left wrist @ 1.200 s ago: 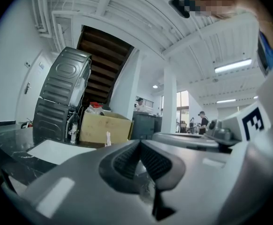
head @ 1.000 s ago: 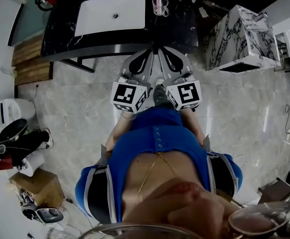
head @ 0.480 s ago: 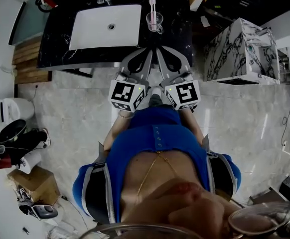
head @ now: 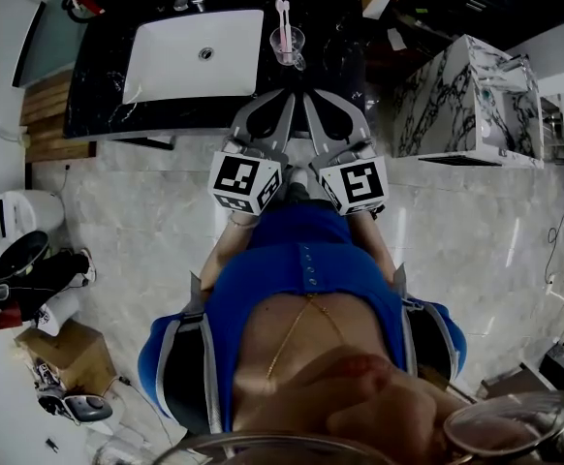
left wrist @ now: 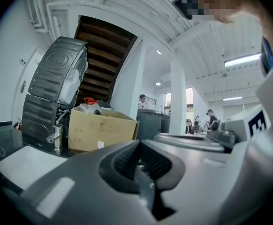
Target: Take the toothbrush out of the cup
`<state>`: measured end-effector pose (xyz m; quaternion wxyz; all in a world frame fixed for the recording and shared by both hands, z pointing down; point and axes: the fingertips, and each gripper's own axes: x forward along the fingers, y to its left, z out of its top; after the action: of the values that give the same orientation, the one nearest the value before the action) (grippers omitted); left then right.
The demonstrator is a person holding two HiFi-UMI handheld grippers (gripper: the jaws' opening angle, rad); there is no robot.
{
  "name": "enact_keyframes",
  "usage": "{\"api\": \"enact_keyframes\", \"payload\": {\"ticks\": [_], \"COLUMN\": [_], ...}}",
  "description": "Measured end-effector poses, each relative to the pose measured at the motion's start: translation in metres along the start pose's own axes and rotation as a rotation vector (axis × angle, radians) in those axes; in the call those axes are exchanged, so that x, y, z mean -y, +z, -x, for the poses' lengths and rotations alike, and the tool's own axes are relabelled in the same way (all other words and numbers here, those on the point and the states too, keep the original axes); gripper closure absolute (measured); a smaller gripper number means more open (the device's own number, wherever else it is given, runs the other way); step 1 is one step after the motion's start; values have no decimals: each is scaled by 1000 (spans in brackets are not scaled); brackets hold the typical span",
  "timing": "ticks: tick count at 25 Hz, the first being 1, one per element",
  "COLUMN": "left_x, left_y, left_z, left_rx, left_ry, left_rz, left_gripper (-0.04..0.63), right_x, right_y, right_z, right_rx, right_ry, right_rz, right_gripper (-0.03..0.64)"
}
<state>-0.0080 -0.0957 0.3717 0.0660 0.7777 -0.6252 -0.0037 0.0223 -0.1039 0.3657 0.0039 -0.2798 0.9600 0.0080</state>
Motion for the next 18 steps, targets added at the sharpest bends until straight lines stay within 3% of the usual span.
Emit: {"api": "enact_keyframes", "payload": {"ticks": [12, 18], "left_x": [-5, -36], "left_y": [-1, 8], "left_z": [-41, -62], "left_rx": [-8, -13], "left_ry": [-95, -155], "left_rz": [4, 4], "left_gripper": [591, 591], "right_x": [36, 46], "right_y": [-11, -9], "right_z": [-8, -44], "right_rx": [-31, -48], "right_ry": [-114, -184], "right_rz": [-20, -14], "right_gripper": [615, 615]}}
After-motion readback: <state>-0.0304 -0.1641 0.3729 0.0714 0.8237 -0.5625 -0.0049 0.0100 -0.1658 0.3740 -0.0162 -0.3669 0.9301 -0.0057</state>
